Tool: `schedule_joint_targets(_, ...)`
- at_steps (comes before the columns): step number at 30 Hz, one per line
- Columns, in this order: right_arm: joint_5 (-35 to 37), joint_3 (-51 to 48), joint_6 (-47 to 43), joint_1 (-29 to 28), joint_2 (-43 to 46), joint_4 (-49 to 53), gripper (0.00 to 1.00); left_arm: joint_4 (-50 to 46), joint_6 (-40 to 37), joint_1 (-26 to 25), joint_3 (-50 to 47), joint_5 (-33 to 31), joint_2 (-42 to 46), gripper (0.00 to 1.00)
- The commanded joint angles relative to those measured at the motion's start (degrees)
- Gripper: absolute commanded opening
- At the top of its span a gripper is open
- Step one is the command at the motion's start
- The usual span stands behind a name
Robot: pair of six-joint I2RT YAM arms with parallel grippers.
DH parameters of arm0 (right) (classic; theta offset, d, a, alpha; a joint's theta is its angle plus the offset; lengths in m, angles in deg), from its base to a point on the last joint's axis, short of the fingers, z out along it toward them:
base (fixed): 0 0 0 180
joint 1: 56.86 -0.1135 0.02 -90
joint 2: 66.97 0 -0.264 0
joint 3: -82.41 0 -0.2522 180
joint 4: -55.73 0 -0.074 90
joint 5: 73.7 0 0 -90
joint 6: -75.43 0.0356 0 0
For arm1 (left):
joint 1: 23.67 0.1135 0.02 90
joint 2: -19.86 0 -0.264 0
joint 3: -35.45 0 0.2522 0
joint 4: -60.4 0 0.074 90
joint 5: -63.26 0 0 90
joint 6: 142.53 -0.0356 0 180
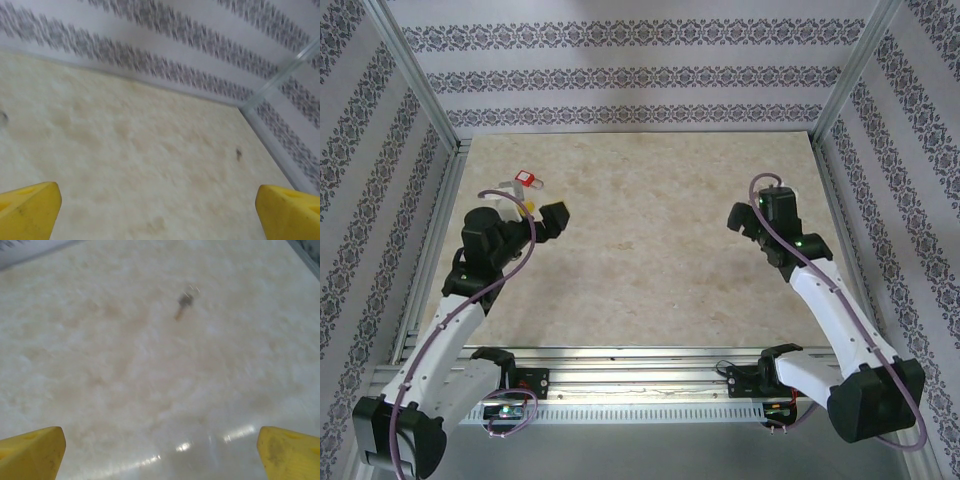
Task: Unlock with the key
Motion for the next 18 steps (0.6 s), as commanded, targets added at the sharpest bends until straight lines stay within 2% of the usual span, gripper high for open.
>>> schedule_joint_targets(1, 0.9, -1.6, 6.1, 5.6, 2.9, 13.9, 0.98, -8.8, 3.9, -1.6, -2.3, 5.4, 1.9, 0.99)
schedule_joint_targets(8, -4.8, -7.6, 4.9, 19.9, 0.9, 13.6, 0.96, -9.2, 3.0, -4.4, -4.7, 4.1, 3.4, 0.99)
schedule_joint_targets(12, -7.8, -8.6, 4.1, 24.2, -3.9, 10.6, 0.91, -10.4, 3.0, -4.6, -4.6, 4.7, 3.2, 0.99)
schedule_joint_targets(18, -8.2, -6.8, -0.8, 28.7, -10.0, 9.9, 0.8, -13.2, 2.8, -4.7, -4.5, 4.6, 3.8, 0.99)
